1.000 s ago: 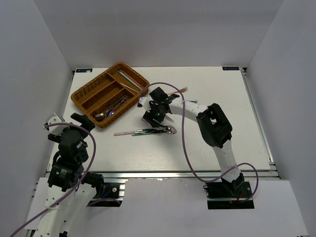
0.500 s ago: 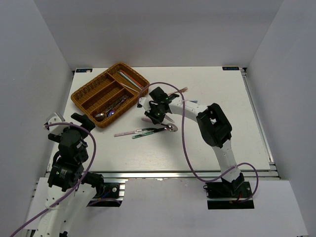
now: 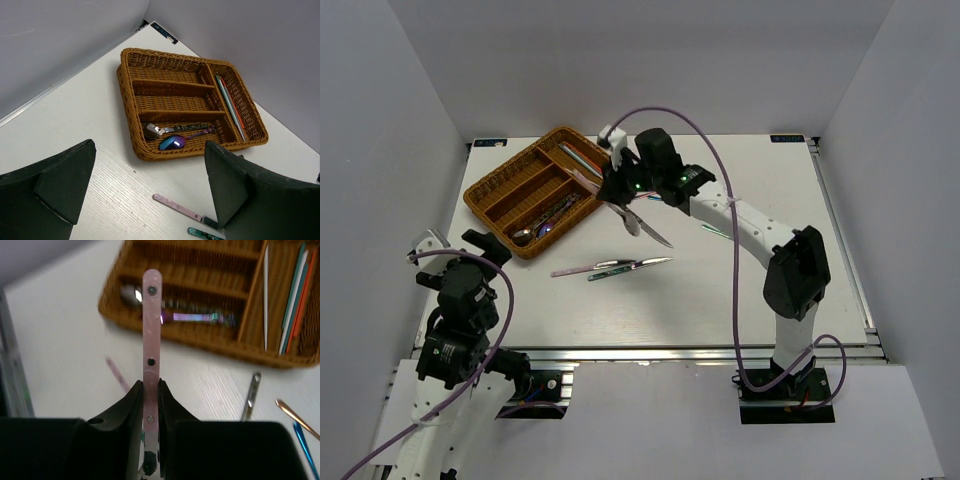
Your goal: Sort the eating utensils into containers
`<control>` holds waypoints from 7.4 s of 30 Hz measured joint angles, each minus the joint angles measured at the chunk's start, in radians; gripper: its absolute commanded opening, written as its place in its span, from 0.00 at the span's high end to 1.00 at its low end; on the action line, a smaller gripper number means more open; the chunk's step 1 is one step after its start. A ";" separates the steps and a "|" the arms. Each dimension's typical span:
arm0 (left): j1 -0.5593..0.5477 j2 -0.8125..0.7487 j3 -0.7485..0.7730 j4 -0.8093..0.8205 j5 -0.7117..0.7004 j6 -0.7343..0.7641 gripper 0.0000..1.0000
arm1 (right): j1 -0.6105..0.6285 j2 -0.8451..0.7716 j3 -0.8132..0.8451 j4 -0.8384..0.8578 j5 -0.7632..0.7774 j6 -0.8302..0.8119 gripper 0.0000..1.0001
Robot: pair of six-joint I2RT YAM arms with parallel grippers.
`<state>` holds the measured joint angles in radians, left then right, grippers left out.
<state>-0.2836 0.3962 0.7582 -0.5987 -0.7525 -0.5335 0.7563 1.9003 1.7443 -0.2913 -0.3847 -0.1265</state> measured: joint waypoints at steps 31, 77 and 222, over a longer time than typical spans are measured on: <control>0.006 -0.047 0.000 -0.003 -0.041 -0.015 0.02 | 0.193 0.623 0.326 0.492 0.909 1.510 0.96; -0.442 1.951 1.281 -0.285 -0.092 -0.511 0.06 | -0.291 -1.204 -1.112 -0.050 0.801 0.691 0.11; -0.437 1.212 0.350 0.132 0.816 0.537 0.18 | -0.291 -1.224 -1.131 -0.076 0.512 0.537 0.11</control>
<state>-0.7204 1.6081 1.1084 -0.4664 0.0639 0.0036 0.4648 0.6762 0.6132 -0.3672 0.1272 0.4107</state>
